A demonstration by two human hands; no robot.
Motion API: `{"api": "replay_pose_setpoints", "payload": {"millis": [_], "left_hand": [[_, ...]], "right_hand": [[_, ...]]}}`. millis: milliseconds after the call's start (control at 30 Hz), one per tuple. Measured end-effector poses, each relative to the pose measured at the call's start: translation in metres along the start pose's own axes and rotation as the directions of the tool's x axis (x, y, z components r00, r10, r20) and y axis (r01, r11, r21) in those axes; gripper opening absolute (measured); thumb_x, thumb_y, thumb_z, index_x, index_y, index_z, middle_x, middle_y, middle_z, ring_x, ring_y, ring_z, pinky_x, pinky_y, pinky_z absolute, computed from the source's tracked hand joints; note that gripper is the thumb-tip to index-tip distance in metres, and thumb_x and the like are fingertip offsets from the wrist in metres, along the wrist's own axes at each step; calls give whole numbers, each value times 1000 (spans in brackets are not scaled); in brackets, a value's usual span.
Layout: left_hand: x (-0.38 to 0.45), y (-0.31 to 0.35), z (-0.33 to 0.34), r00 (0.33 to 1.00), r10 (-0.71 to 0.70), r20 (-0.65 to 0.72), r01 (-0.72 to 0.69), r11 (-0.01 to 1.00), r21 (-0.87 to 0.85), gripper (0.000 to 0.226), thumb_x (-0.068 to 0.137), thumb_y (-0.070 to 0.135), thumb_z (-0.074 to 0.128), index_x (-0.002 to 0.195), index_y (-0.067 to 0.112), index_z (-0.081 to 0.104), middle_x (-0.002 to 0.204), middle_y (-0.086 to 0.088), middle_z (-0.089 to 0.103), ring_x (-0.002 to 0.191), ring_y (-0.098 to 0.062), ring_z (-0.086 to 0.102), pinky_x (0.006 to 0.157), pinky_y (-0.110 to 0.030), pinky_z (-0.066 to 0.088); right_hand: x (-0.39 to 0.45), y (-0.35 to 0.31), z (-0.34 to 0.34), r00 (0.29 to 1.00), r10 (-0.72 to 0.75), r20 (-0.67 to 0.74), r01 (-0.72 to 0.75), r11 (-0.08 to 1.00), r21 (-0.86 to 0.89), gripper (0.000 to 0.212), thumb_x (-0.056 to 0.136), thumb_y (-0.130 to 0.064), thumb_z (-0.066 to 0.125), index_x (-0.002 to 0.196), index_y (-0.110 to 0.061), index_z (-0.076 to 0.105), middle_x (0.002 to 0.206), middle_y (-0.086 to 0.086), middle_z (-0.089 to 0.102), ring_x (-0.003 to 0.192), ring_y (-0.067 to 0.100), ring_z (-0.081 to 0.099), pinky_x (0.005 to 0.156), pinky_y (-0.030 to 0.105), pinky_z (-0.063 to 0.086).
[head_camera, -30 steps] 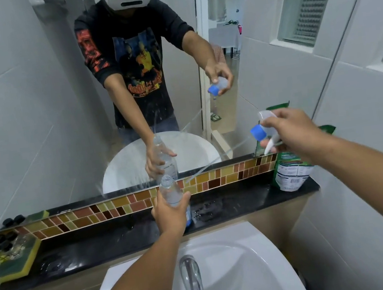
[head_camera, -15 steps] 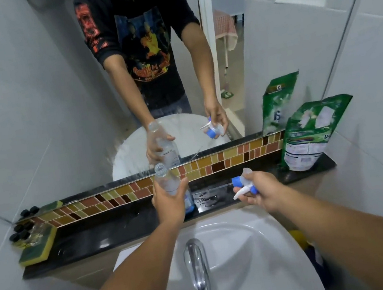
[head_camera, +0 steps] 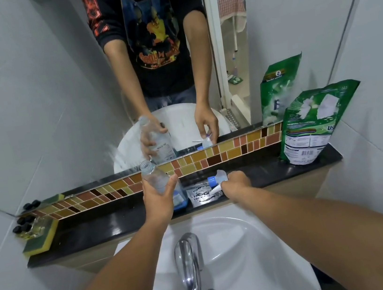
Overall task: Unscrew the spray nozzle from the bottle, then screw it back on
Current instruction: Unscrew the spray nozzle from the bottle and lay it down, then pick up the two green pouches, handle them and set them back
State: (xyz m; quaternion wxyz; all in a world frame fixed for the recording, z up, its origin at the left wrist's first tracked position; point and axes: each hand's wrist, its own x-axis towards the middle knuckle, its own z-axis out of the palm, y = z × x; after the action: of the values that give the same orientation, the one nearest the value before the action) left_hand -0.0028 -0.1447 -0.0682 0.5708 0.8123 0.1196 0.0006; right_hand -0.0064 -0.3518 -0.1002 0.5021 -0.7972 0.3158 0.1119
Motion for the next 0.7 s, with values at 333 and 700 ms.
{"api": "replay_pose_setpoints", "payload": {"millis": [333,700], "left_hand": [[-1,1,-4,998,27,49,-23,997,-80,84,89,47,78,157,29,33,154,-4,54,141,-30,55,118,-58,45],[-2,-8,-24,994,-14,104,22,997,-72,97,71,25,96,150,18,40,149,-8,54,136,-29,56,114,-51,50]], "right_hand": [[-9,16,-5,994,-104,-33,98,986,-133,34,98,-22,65,132,-16,63,124,8,68,98,25,61,79,35,50],[-52,47,-56,998,15,-68,-25,990,-140,51,95,-16,63,146,-15,54,146,8,58,132,32,54,108,38,43]]}}
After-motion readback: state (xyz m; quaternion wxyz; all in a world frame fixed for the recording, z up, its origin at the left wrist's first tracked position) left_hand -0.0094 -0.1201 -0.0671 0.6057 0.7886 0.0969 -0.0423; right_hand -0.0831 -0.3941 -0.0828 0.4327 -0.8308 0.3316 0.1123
